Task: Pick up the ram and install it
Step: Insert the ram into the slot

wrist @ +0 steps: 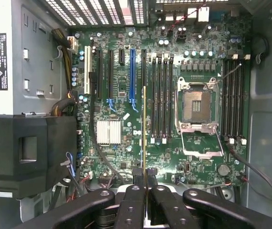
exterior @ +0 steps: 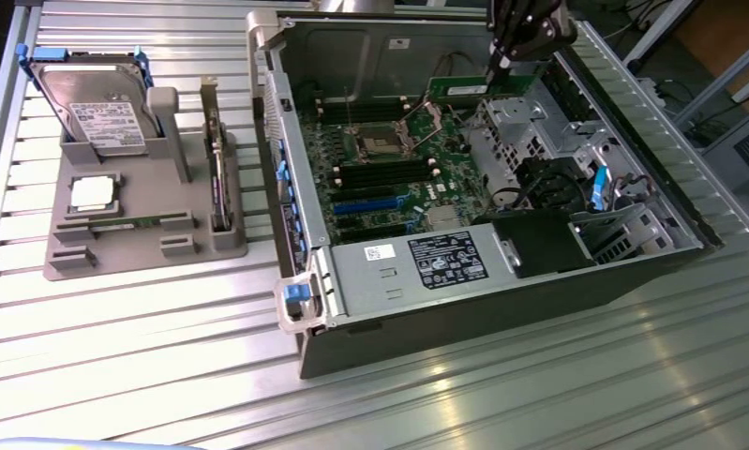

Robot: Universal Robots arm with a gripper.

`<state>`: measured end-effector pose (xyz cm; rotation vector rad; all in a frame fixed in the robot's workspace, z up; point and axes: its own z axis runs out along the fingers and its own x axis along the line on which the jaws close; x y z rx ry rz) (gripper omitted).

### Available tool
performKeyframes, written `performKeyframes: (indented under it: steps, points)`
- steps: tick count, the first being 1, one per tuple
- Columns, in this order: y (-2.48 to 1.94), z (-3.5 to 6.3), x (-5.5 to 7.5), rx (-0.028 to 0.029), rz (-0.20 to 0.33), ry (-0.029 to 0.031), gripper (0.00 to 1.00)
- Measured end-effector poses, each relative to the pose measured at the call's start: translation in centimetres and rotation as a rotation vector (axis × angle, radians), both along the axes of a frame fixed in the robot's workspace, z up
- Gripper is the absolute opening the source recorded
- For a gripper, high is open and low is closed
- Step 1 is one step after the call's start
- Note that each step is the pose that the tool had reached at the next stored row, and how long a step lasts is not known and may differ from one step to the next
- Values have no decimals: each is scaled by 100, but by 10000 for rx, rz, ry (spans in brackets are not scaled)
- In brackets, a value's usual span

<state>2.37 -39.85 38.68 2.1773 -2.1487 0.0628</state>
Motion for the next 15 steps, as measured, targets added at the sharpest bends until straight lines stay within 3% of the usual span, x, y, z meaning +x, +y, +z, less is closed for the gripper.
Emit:
performKeyframes:
  steps: [15]
  points:
    - [0,-57,-3,1,0,0,12]
